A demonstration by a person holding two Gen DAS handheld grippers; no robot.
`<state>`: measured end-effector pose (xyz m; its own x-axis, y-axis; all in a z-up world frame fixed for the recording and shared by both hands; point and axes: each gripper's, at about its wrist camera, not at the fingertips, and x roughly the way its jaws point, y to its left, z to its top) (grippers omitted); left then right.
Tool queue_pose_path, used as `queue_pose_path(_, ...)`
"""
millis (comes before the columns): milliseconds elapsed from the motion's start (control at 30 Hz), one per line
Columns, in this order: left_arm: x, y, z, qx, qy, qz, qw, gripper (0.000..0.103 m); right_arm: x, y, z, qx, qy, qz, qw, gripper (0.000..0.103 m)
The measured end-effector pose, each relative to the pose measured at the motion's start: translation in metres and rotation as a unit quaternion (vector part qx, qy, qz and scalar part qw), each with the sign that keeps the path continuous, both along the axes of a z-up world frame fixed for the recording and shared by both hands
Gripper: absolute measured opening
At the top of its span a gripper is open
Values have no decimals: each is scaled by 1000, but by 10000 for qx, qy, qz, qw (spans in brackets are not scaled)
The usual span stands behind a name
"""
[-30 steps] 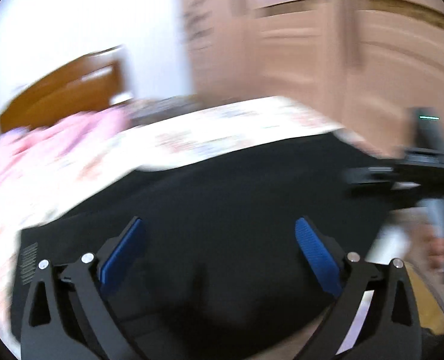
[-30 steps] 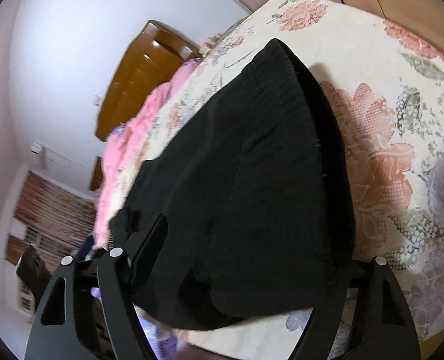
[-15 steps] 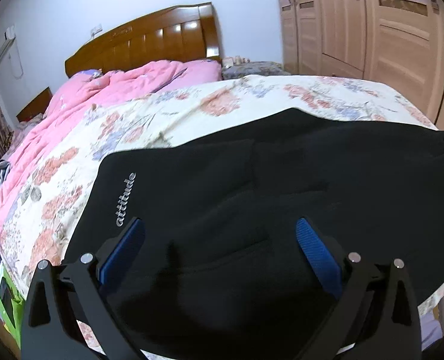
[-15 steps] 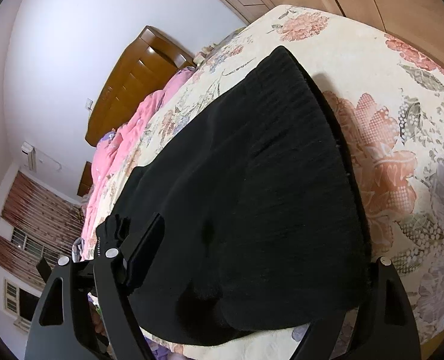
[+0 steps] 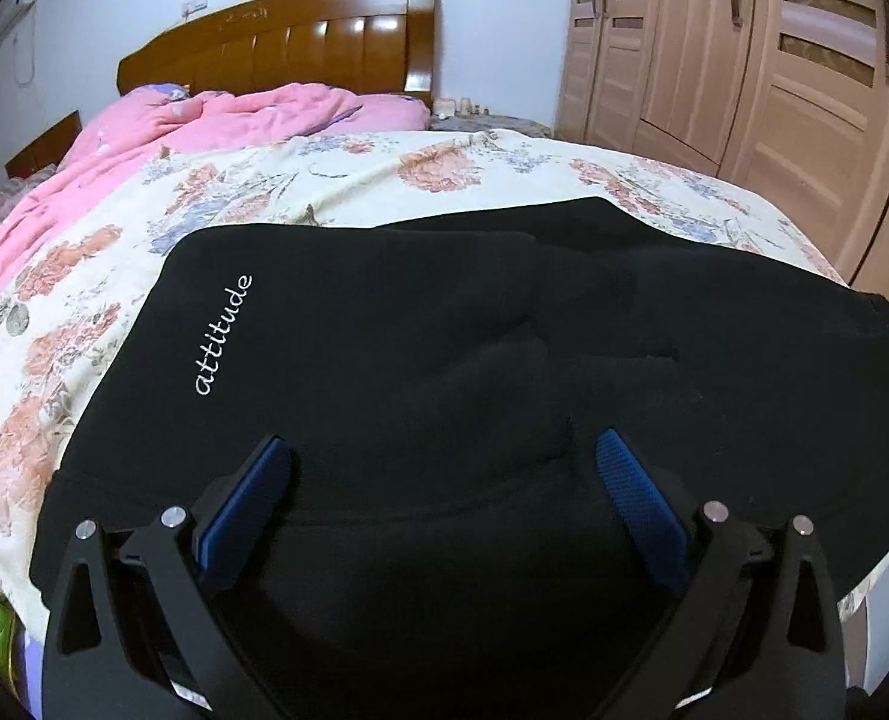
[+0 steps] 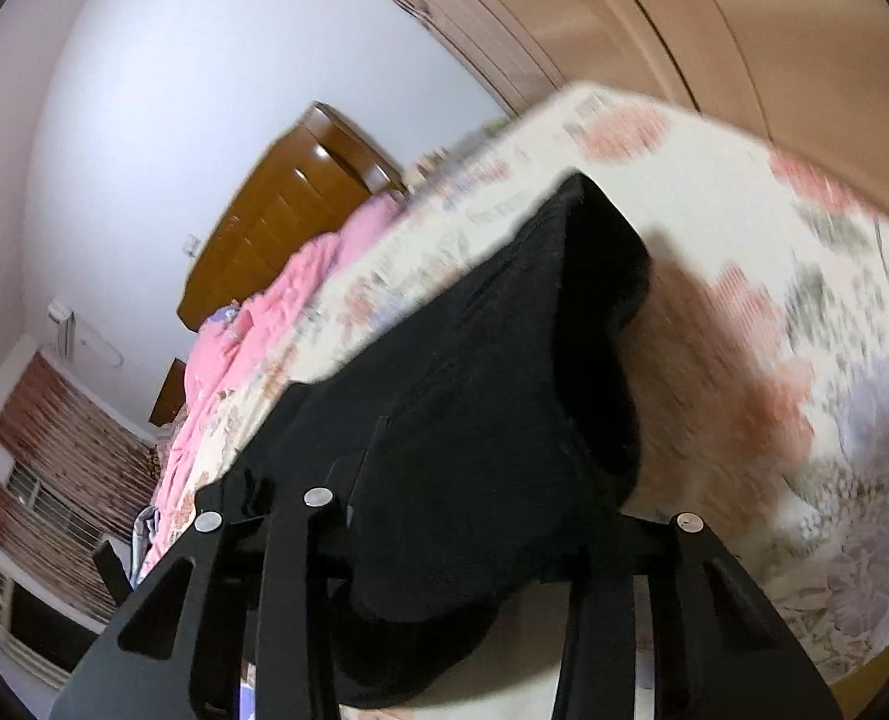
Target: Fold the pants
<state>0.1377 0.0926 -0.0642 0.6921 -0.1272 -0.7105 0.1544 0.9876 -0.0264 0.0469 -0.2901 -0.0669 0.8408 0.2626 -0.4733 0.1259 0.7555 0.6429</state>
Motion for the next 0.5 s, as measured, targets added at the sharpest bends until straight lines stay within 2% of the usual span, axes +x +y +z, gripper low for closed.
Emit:
queue_pose_path(67,-1,2,-2,-77,-20,-18,10000,102,2,8,13,-127,-135,-38,9998,36)
queue_pose_path(167,-4,3,2,-90,-38,-44,9999,102,13,44,51,-907,-436,112,9949,36)
queue_pose_path(233,-15,15,16,-500,-282,-155,9982,100,26,83,79,-1445,-704,425,9861,36)
queue_pose_path(267,-28,33,29,-962,-607,-117,9934,100,33,103,90,-1663,-841,568,9808,36)
queue_pose_path(333,-38,62,41,-1341,-830,108,9874,101,51,155,112,-2122,-1139,942,9660,36)
queue_pose_path(367,-41,77,45,-1399,-861,296,9860,101,58,181,119,-2326,-1267,1113,9578,36)
queue_pose_path(467,-55,124,50,-1425,-942,928,9809,101,79,278,129,-3064,-1538,1774,9225,35)
queue_pose_path(500,-64,142,50,-1454,-967,1140,9780,101,84,317,126,-3344,-1575,2059,9061,35)
